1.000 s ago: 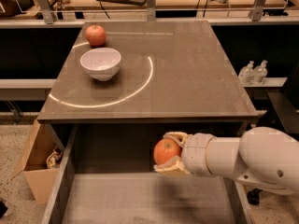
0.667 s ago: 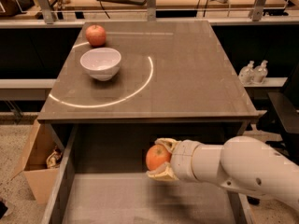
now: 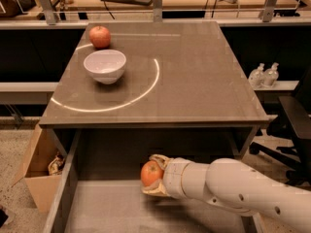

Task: Place orange into top drawer

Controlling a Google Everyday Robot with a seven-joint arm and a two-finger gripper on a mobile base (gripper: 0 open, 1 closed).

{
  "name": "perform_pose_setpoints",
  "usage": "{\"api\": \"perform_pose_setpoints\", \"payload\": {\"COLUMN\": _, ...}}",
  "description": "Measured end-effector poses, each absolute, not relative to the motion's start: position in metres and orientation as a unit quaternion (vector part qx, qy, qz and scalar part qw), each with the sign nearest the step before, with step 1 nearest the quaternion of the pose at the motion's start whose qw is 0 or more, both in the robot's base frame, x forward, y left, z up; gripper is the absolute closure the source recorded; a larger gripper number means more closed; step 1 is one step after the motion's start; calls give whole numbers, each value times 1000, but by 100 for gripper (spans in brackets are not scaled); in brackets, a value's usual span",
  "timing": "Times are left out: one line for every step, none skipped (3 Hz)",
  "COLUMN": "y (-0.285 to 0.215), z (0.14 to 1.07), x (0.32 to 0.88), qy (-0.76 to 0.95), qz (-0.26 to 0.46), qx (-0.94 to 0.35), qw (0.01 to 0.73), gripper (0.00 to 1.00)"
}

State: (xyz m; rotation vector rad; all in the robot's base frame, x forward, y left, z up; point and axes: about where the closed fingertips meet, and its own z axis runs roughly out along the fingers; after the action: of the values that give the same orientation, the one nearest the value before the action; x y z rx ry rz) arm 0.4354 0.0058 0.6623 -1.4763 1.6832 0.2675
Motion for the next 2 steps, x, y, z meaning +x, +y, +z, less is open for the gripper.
{"api": "perform_pose_setpoints", "payload": {"y": 11, "z": 629, "x": 438, "qy": 677, "qz": 122, "qx": -584, "qw": 430, "gripper": 100}}
{"api": "perform_pose_setpoints", "payload": {"y": 14, "z": 612, "x": 438, "qy": 680, "qz": 133, "qx": -584, "qw": 423, "gripper": 100}}
